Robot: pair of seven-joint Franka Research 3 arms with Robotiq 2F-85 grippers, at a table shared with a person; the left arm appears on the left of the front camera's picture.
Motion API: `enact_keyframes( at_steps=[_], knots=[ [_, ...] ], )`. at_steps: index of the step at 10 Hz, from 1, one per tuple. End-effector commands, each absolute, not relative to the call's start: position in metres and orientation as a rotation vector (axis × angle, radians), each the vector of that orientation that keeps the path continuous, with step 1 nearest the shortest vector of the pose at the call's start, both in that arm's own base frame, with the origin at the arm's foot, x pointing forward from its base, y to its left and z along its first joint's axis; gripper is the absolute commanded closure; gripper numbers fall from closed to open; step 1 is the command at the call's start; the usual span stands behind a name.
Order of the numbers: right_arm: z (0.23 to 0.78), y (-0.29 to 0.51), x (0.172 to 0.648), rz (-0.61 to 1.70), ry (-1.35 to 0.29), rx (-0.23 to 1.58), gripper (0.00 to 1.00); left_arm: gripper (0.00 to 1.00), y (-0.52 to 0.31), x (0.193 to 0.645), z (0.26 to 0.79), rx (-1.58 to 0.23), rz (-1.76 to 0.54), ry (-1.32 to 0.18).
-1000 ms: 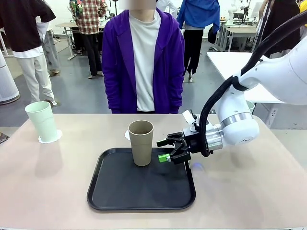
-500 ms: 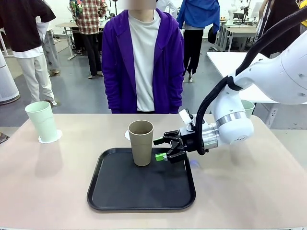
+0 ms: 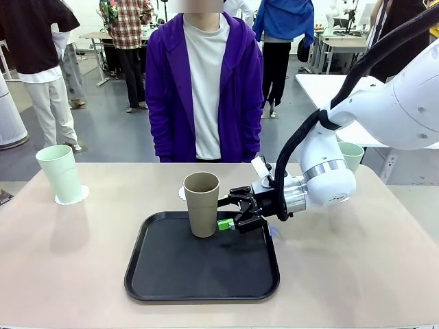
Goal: Place coasters on the table and set cups on them.
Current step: Take one Reusable plastic cup from the Flat Tray and place it on a coaster set by the human.
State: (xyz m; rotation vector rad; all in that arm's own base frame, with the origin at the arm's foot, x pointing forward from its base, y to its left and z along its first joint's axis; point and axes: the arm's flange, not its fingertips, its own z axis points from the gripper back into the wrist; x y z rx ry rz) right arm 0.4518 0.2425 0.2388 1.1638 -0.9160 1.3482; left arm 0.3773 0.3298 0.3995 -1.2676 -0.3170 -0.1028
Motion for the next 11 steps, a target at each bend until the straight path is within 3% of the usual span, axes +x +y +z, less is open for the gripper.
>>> enact_keyframes(
  at_steps=[1, 11],
  knots=[
    [0.233, 0.249, 0.459, 1.344, -0.95, 1.17, 0.0, 0.0, 0.33, 0.376, 0.402, -1.264, -0.094, -0.315],
    [0.233, 0.276, 0.47, 1.391, -0.944, 1.209, 0.0, 0.0, 0.33, 0.376, 0.402, -1.264, -0.094, -0.315]
  ],
)
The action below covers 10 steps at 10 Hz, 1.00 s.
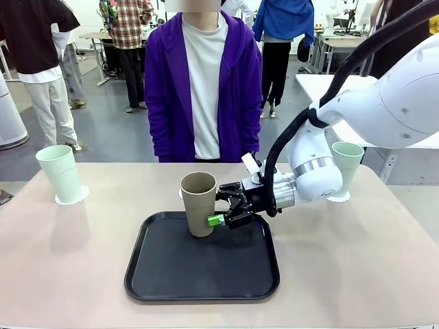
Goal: Place coasters on the table and set cups on them.
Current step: Take one Reusable plastic cup from the Flat Tray and place it on a coaster set by the human.
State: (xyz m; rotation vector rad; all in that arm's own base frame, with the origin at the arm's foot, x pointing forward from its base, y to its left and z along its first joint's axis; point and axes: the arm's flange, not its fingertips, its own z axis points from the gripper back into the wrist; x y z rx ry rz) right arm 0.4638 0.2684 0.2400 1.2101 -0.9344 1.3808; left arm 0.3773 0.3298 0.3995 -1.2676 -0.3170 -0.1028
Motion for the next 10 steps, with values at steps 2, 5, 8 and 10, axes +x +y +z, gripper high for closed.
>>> enact_keyframes(
  at_steps=[2, 5, 8, 10],
  knots=[
    [0.229, 0.278, 0.475, 1.383, -0.945, 1.22, 0.0, 0.0, 0.33, 0.376, 0.402, -1.264, -0.094, -0.315],
    [0.225, 0.286, 0.483, 1.373, -0.947, 1.236, 0.0, 0.0, 0.33, 0.376, 0.402, -1.264, -0.094, -0.315],
    [0.225, 0.297, 0.485, 1.384, -0.942, 1.246, 0.0, 0.0, 0.33, 0.376, 0.402, -1.264, -0.094, -0.315],
    [0.224, 0.299, 0.485, 1.383, -0.944, 1.256, 0.0, 0.0, 0.33, 0.376, 0.402, -1.264, -0.094, -0.315]
  ],
)
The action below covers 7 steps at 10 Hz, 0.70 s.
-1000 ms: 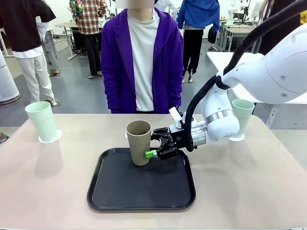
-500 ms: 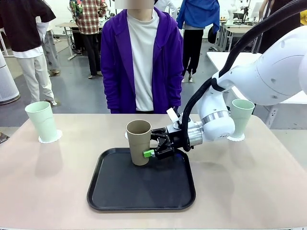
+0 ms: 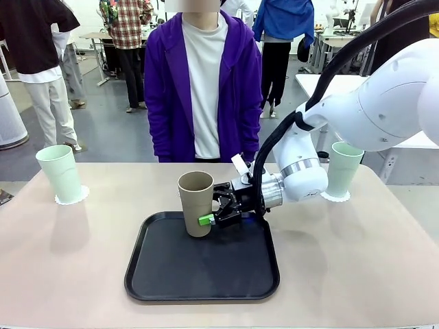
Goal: Place coasters on the table and set cups on them.
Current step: Take one Reusable plastic cup from the Flat Tray and place it on a coaster set by the human.
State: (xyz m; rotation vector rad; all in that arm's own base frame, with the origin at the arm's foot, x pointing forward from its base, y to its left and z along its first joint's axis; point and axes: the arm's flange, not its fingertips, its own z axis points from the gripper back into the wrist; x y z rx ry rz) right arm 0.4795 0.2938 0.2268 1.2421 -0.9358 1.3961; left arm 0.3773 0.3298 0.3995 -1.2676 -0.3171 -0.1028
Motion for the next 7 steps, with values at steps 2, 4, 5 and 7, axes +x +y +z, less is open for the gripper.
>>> enact_keyframes(
  at_steps=[2, 4, 5, 7],
  knots=[
    [0.2233, 0.2992, 0.4875, 1.372, -0.956, 1.262, 0.6, 0.0, 0.3304, 0.3762, 0.4019, -1.264, -0.094, -0.315],
    [0.2226, 0.2982, 0.4875, 1.374, -0.956, 1.269, 1.0, 0.0, 0.3304, 0.3762, 0.4019, -1.264, -0.094, -0.315],
    [0.2227, 0.2977, 0.4873, 1.376, -0.96, 1.27, 0.66, 0.0, 0.3304, 0.3762, 0.4019, -1.264, -0.094, -0.315],
    [0.2223, 0.2965, 0.4869, 1.377, -0.966, 1.269, 1.0, 0.0, 0.3304, 0.3762, 0.4019, -1.264, -0.094, -0.315]
  ],
)
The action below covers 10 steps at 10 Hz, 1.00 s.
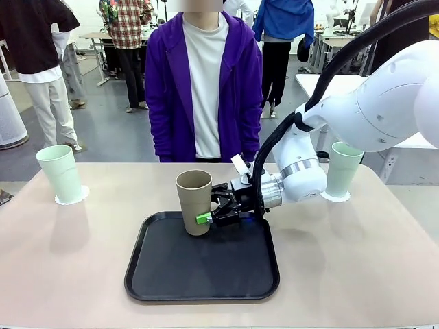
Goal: Place coasters on the table and set cups on them.
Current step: Take one Reusable plastic cup from the Flat Tray and place it on a coaster set by the human.
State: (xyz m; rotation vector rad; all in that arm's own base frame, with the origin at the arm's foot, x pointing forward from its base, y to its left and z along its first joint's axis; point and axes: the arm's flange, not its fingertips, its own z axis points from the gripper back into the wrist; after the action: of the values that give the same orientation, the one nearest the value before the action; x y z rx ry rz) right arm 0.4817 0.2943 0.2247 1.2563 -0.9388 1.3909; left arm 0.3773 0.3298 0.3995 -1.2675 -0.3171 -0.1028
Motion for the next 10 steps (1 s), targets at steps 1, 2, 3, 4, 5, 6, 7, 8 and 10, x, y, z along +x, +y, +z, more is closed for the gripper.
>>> enact_keyframes(
  at_steps=[1, 2, 3, 4, 5, 6, 7, 8, 10],
  knots=[
    [0.224, 0.297, 0.486, 1.369, -0.978, 1.255, 1.0, 0.0, 0.33, 0.376, 0.402, -1.264, -0.094, -0.315],
    [0.234, 0.296, 0.48, 1.331, -1.003, 1.258, 0.29, 0.0, 0.33, 0.376, 0.402, -1.264, -0.094, -0.315],
    [0.252, 0.295, 0.474, 1.278, -1.012, 1.223, 0.29, 0.0, 0.33, 0.376, 0.402, -1.264, -0.094, -0.315],
    [0.281, 0.289, 0.469, 1.242, -1.028, 1.188, 0.29, 0.0, 0.33, 0.376, 0.402, -1.264, -0.094, -0.315],
    [0.31, 0.281, 0.468, 1.219, -1.036, 1.187, 0.29, 0.0, 0.33, 0.376, 0.402, -1.264, -0.094, -0.315],
    [0.34, 0.278, 0.464, 1.216, -1.044, 1.174, 0.29, 0.0, 0.33, 0.376, 0.402, -1.264, -0.094, -0.315],
    [0.367, 0.278, 0.459, 1.238, -1.04, 1.162, 0.29, 0.0, 0.33, 0.376, 0.402, -1.264, -0.094, -0.315],
    [0.391, 0.281, 0.455, 1.245, -1.027, 1.122, 0.29, 0.0, 0.33, 0.376, 0.402, -1.264, -0.094, -0.315],
    [0.433, 0.293, 0.447, 1.278, -1.017, 1.076, 0.29, 0.0, 0.33, 0.376, 0.402, -1.264, -0.094, -0.315]
  ],
)
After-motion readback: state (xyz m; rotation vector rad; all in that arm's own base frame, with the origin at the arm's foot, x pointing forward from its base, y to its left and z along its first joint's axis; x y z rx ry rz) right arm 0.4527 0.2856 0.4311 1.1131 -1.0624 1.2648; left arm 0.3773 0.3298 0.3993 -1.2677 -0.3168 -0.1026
